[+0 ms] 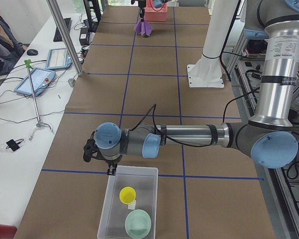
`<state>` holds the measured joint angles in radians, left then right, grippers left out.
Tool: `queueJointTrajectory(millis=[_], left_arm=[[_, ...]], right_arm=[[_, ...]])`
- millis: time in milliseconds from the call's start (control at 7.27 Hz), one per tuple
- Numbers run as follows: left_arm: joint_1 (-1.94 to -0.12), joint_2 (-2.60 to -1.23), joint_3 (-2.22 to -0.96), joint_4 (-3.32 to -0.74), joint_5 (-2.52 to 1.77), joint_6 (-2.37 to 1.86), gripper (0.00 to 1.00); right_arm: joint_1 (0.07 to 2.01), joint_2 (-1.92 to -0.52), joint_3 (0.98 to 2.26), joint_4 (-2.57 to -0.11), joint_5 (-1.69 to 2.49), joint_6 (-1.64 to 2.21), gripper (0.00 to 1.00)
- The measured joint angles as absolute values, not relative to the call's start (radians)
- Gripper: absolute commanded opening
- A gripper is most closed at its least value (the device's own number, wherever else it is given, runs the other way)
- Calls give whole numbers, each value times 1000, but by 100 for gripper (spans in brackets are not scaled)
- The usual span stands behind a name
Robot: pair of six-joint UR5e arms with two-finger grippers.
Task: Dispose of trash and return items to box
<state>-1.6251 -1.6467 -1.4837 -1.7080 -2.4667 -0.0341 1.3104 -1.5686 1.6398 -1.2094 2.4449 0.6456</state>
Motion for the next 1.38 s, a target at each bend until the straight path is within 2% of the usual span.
queueJointTrajectory(millis=[412,825,962,1100,1375], left_arm=[[-1607,-1646,-1484,-1708,-2469,-52,71],[-1594,-1646,-1485,-1711,-2471,-70,71],[-1591,-1646,-1485,-1713,-2471,-76,71],[-1589,-1646,-1486,-1714,-2471,-78,71],[-1580,-1646,-1500,-1712,-2469,-88,72]], right_arm=[[1579,-1651,1710,-1450,2458,193,0],[1807,-1651,1665,-1712,2259,-324,0],[1834,-1650,1599,-1723,2217,-410,38],[1845,-1648,1538,-1715,2200,-456,99],[1852,-1652,1454,-1636,2195,-471,100]])
